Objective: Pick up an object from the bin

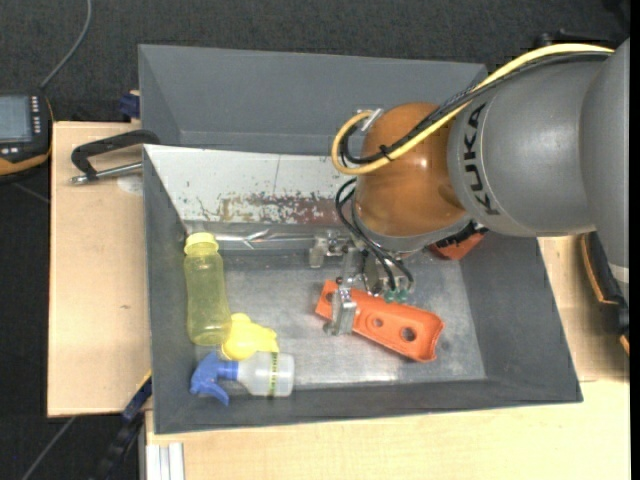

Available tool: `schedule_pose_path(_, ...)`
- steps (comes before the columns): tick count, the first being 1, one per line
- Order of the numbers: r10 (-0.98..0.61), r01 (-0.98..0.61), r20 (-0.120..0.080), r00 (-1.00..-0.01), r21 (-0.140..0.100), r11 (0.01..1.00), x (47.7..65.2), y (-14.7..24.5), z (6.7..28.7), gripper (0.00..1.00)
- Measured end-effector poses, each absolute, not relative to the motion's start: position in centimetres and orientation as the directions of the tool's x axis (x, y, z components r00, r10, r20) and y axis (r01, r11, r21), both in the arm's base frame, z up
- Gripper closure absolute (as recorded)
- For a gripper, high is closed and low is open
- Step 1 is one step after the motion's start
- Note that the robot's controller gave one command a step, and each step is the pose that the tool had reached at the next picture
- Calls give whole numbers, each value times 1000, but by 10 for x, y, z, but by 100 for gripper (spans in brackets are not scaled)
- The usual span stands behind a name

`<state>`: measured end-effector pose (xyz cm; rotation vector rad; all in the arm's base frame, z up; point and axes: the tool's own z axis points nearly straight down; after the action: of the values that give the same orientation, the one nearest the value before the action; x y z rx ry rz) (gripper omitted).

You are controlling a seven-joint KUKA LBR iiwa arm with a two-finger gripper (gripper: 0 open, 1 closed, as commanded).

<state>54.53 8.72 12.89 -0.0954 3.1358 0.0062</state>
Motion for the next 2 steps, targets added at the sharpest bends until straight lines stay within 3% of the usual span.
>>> schedule_pose_path(1, -82, -82, -2, -997, 2, 997, 533, 42, 96, 0)
schedule_pose_path(2, -134, -134, -7, -991, 5, 991, 528, 29, 79, 100)
